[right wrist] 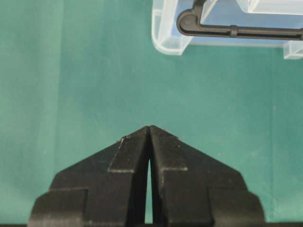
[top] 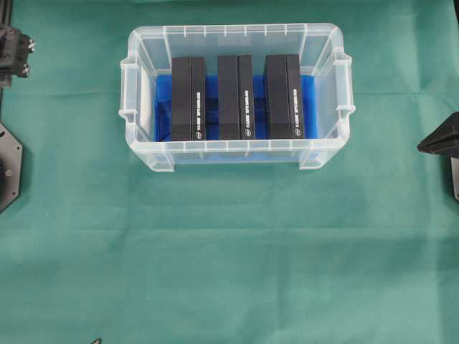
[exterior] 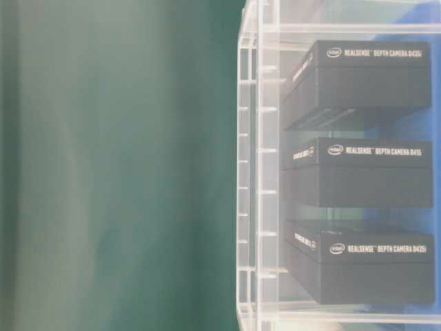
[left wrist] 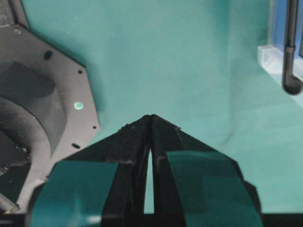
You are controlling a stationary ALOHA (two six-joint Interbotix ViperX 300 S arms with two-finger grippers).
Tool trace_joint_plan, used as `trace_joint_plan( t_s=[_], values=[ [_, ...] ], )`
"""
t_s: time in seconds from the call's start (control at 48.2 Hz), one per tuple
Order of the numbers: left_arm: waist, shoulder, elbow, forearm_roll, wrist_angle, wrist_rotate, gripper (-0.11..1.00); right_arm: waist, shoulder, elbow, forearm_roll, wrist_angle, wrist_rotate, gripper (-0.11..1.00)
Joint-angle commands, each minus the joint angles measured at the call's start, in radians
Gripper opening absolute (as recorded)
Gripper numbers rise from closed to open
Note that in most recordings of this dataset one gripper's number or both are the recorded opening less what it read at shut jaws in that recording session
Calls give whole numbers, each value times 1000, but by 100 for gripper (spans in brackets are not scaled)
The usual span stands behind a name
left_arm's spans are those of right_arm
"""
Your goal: Take the box out of the case with the left arm.
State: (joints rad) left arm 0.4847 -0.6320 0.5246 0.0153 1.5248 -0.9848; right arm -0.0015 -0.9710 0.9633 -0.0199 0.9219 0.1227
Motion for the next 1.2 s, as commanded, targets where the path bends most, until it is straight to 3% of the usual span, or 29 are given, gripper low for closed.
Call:
trace_joint_plan(
  t_s=[0.0, 0.166, 0.394, 0.498, 0.726, 0.809, 1.182],
  values=[
    [8, 9, -26, -2, 6, 5, 1, -2, 9, -31, -2, -5, 2, 2],
    [14, 14, -17, -8, 3, 41, 1, -2, 11, -31, -2, -3, 2, 2],
    [17, 17, -15, -69, -11, 58, 2, -2, 21, -28, -2, -5, 2, 2],
    [17, 15, -15, -80, -9, 60, 17, 0, 29, -26, -2, -5, 2, 2],
    [15, 9, -14, -80, -18, 60, 84, -2, 35, -23, -2, -5, 2, 2],
    [15, 9, -12, -80, -20, 60, 98, -2, 35, -25, -2, -3, 3, 2],
    [15, 11, -14, -69, -20, 46, 99, -2, 35, -25, -2, -3, 3, 2]
  ],
)
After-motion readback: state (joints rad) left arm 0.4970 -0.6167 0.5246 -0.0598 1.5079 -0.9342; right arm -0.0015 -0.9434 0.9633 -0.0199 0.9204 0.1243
